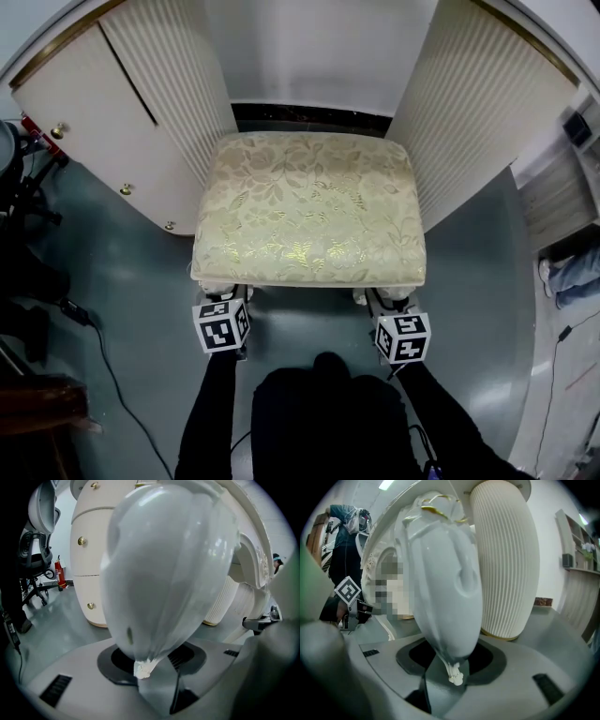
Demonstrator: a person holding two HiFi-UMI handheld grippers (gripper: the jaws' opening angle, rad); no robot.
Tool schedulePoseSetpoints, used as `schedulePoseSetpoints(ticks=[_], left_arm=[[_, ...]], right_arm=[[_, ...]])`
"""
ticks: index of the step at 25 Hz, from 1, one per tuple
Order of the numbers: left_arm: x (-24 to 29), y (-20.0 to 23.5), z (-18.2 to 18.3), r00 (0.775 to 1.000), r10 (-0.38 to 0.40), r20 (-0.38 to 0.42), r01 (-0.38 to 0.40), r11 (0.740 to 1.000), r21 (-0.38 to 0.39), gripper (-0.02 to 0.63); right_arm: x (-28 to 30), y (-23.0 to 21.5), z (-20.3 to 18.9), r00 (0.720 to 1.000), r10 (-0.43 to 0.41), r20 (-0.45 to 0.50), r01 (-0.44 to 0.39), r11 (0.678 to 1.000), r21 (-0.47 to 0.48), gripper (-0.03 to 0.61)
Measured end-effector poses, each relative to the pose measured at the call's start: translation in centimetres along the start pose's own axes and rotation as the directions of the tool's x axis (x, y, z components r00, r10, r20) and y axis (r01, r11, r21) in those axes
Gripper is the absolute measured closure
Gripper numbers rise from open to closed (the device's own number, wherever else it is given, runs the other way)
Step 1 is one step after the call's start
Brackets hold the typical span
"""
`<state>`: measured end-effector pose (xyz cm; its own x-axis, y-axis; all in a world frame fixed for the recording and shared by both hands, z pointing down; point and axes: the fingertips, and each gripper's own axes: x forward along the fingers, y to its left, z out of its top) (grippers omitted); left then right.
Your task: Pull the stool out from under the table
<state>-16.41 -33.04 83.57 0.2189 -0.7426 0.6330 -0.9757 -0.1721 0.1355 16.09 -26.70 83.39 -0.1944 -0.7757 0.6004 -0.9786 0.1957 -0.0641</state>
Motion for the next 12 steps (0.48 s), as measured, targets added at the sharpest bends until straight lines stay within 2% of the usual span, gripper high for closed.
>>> schedulePoseSetpoints(ticks=[12], left_arm=[[1.2,0.2,-0.1,0.999,-0.042,0.015,0.042,0.999,0.008,0.42]], right_arm=[[0.3,0.1,-0.4,0.999,-0.036,0.0,0.036,0.999,0.014,0.393]])
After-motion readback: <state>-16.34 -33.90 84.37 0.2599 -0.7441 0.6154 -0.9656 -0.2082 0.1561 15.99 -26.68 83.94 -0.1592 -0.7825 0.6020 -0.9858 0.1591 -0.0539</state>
